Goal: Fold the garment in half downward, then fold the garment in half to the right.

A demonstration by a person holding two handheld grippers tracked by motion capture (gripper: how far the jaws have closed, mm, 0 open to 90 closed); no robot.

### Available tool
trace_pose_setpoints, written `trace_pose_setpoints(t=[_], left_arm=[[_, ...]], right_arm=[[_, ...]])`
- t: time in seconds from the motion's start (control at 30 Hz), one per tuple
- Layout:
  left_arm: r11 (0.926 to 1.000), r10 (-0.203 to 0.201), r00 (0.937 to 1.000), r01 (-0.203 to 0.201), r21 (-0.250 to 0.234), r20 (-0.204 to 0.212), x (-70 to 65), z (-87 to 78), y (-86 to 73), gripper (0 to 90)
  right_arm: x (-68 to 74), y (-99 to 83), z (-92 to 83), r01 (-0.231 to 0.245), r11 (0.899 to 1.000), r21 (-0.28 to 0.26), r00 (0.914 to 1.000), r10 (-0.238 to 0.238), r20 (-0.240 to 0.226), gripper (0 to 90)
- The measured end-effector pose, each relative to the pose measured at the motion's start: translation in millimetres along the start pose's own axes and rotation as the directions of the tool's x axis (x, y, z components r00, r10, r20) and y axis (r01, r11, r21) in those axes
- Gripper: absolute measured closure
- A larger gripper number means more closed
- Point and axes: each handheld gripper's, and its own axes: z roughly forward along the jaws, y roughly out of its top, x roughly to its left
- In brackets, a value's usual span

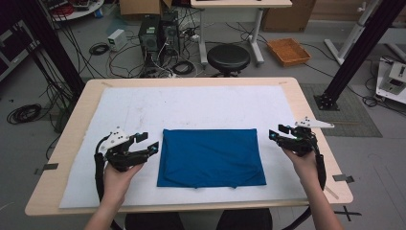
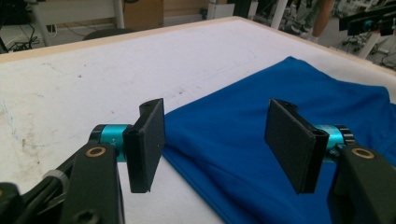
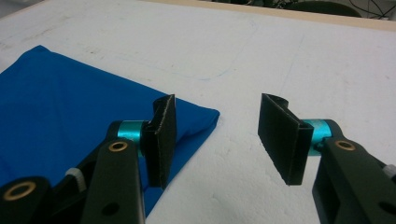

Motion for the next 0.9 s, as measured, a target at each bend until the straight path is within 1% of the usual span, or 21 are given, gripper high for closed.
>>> trace_pose_setpoints(t=[0.07,0.17,0.27,0.4,0.47,0.57,0.7,0.77,0.83,0.9], left_arm=[[1.0000,0.005,1.0000,-0.005,-0.002,-0.008,0.1,-1.2,1.7,37.7],[0.9997,0.014,0.9994,-0.014,0.019,-0.033,-0.7,-1.3,4.1,31.9],[0.9996,0.025,0.9984,-0.024,0.014,-0.052,-1.9,-1.2,3.2,31.5],[0.9995,0.012,0.9996,-0.011,0.029,-0.025,-2.5,1.0,2.5,31.5],[0.9997,0.007,0.9998,-0.007,0.025,-0.020,-3.6,1.1,2.4,31.5],[0.9996,0.011,0.9998,-0.011,0.026,-0.013,-5.6,0.3,3.7,32.1],[0.9993,-0.008,0.9994,0.006,0.036,0.034,-8.9,-1.1,6.4,33.1],[0.9994,-0.002,0.9989,0.000,0.033,0.047,-11.7,-2.8,6.6,33.2],[0.9996,0.013,0.9988,-0.014,0.024,0.047,-15.8,-5.7,5.4,36.9],[0.9996,0.015,0.9983,-0.016,0.025,0.057,-19.4,-9.0,3.1,41.8]], right_arm=[[0.2,0.5,-0.3,0.003,1.000,-0.005,1.0000,-0.003,-0.001,47.3],[-0.1,1.3,-0.1,0.002,1.000,-0.009,1.0000,-0.002,0.001,47.3],[-0.1,0.8,0.3,0.003,1.000,-0.006,1.0000,-0.003,0.000,47.3],[0.0,0.8,0.2,0.002,1.000,-0.006,1.0000,-0.002,0.000,47.3],[0.1,0.7,0.2,0.001,1.000,-0.006,1.0000,-0.001,0.000,47.3],[0.6,1.0,-0.6,0.004,1.000,-0.009,1.0000,-0.004,0.002,47.3],[0.4,1.1,-1.3,0.004,1.000,-0.011,1.0000,-0.004,0.002,47.3],[0.5,1.1,-1.3,0.006,1.000,-0.011,1.0000,-0.006,0.002,47.3],[1.3,1.4,-1.6,0.004,1.000,-0.011,1.0000,-0.004,0.003,47.3],[1.6,1.9,-1.9,0.007,1.000,-0.013,1.0000,-0.007,0.003,47.3]])
